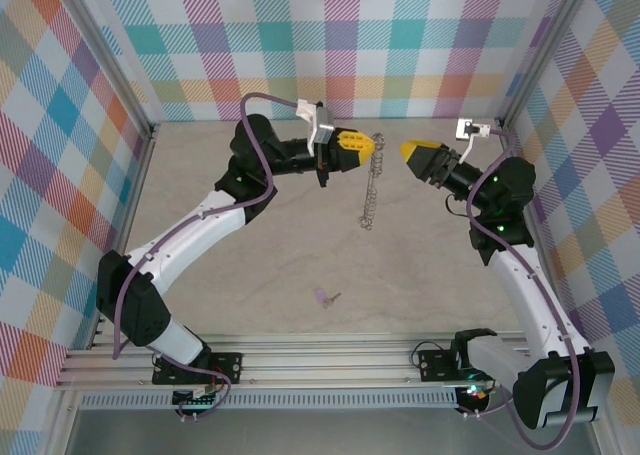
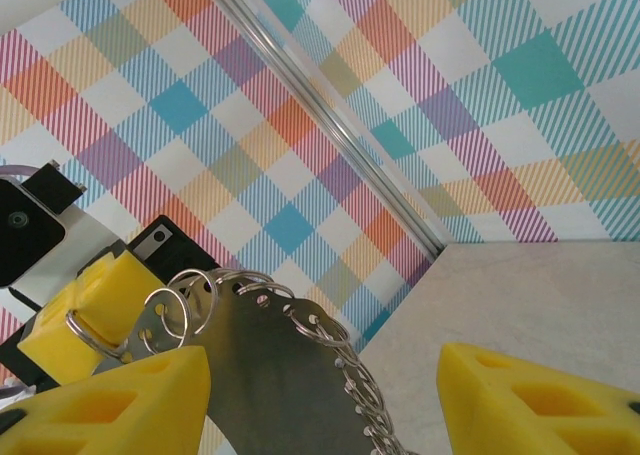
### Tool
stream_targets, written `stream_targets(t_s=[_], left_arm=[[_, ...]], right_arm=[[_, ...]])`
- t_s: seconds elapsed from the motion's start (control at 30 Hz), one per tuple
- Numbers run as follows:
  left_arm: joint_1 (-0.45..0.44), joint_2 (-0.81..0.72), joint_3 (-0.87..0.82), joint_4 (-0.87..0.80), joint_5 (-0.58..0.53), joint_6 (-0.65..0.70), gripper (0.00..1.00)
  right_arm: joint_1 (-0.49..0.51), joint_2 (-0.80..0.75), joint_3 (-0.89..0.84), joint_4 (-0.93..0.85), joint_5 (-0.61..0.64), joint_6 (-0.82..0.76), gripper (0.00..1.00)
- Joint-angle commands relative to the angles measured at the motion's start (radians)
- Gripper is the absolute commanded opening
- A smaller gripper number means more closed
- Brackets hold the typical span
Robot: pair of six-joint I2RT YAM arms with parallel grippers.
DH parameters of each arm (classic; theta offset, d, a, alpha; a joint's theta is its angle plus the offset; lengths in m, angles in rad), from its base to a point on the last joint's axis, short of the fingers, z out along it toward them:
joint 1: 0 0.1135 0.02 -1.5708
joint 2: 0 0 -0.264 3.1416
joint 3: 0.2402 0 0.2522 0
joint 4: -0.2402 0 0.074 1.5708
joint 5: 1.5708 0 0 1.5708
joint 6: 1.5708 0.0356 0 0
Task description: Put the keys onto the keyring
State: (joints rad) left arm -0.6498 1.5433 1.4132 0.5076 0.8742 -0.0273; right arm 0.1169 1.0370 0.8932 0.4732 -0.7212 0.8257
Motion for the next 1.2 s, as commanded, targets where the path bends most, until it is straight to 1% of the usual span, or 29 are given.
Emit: stream_targets(t_s=[0.0, 0.23, 0.37, 0.5, 0.67, 0.77, 0.87, 0.93, 1.03, 1.17], left_arm=[[-0.014, -0.051, -0.012, 0.063, 0.007, 0.076, 0.00], [-0.017, -0.046, -0.014, 0.059, -0.012, 0.089, 0.00], [-0.019, -0.041, -0.008, 0.051, -0.031, 0.064, 0.00], [-0.019, -0.033, -0.007, 0.064, -0.066, 0.020, 0.00], [-0.019, -0.024, -0.002, 0.075, -0.128, -0.038, 0.00], [-0.018, -0.019, -0.004, 0.073, -0.177, -0.070, 0.00], [-0.016, -0.010, -0.007, 0.067, -0.219, -0.101, 0.00], [-0.009, 0.000, -0.001, 0.067, -0.241, -0.143, 0.00], [0.004, 0.028, 0.028, 0.047, -0.240, -0.210, 0.00], [0.024, 0.075, 0.073, 0.035, -0.210, -0.289, 0.00]], right_arm=[[-0.006, 0.005, -0.019, 0.020, 0.002, -0.023, 0.62], [-0.010, 0.003, -0.029, 0.015, 0.001, -0.027, 0.62], [-0.011, 0.002, -0.033, 0.002, 0.016, -0.021, 0.62], [-0.010, -0.003, -0.036, -0.017, 0.052, -0.006, 0.62], [-0.008, -0.003, -0.017, -0.067, 0.141, 0.014, 0.65], [0.009, 0.028, 0.033, -0.086, 0.194, 0.036, 0.66], [0.055, 0.072, 0.129, -0.136, 0.259, 0.031, 0.66], [0.093, 0.106, 0.222, -0.220, 0.305, 0.001, 0.66], [0.119, 0.140, 0.326, -0.292, 0.350, -0.013, 0.66], [0.125, 0.162, 0.404, -0.341, 0.379, 0.007, 0.66]])
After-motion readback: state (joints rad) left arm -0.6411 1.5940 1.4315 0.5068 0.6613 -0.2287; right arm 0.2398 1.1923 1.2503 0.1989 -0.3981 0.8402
